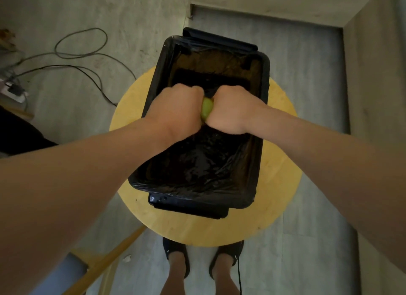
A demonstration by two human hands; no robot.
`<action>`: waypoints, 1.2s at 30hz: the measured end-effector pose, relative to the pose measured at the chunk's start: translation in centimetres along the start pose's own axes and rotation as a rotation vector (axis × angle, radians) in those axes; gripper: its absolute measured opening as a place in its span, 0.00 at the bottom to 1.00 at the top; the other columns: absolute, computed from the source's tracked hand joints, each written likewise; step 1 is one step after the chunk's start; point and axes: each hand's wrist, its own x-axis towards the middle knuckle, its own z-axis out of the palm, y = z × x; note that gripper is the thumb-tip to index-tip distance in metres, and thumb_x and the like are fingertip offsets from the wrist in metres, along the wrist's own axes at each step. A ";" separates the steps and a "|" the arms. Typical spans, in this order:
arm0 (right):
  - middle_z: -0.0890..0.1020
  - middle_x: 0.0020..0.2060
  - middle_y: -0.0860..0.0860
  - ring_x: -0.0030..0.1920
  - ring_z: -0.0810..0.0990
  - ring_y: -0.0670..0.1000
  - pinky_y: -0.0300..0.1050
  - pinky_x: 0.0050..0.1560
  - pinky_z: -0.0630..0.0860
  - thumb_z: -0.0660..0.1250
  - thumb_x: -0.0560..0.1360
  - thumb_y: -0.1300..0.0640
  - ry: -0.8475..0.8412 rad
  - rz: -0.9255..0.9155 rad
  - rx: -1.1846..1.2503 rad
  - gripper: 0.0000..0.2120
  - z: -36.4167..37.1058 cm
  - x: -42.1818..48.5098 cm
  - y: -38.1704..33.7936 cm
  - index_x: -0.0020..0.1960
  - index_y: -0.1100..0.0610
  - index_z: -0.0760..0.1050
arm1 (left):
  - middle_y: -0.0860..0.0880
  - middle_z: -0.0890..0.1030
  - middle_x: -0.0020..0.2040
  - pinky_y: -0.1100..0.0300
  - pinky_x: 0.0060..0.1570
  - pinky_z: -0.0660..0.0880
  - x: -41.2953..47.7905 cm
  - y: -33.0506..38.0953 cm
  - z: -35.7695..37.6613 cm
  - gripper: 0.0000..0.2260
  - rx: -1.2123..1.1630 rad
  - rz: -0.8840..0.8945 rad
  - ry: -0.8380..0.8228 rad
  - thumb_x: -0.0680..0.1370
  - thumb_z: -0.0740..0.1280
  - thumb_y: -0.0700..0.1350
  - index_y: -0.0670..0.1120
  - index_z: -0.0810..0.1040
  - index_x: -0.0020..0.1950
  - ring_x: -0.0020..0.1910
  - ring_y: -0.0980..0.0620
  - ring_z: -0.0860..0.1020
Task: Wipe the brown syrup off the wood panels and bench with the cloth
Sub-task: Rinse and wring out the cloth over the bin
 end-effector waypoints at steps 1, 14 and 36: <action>0.77 0.33 0.53 0.34 0.77 0.53 0.44 0.29 0.67 0.68 0.72 0.57 -0.009 0.021 0.087 0.08 -0.1 0.2 -0.2 0.36 0.57 0.74 | 0.49 0.70 0.38 0.50 0.38 0.71 0.0 -0.2 -0.3 0.10 0.010 0.018 0.059 0.76 0.69 0.44 0.47 0.67 0.45 0.39 0.42 0.77; 0.67 0.37 0.52 0.37 0.65 0.47 0.49 0.41 0.63 0.54 0.82 0.53 -0.076 -0.076 0.367 0.16 -3.8 -4.8 -0.1 0.39 0.59 0.64 | 0.47 0.85 0.55 0.50 0.61 0.80 -1.6 1.5 -5.9 0.16 -1.023 -0.442 -0.553 0.74 0.77 0.42 0.48 0.81 0.60 0.59 0.50 0.82; 0.61 0.77 0.53 0.73 0.66 0.57 0.48 0.72 0.69 0.69 0.70 0.63 0.154 -0.553 -0.050 0.47 -2.6 -5.0 2.3 0.84 0.54 0.51 | 0.50 0.65 0.29 0.57 0.36 0.66 0.1 1.1 -6.3 0.10 -1.103 -0.326 -0.764 0.76 0.59 0.32 0.46 0.70 0.50 0.30 0.52 0.60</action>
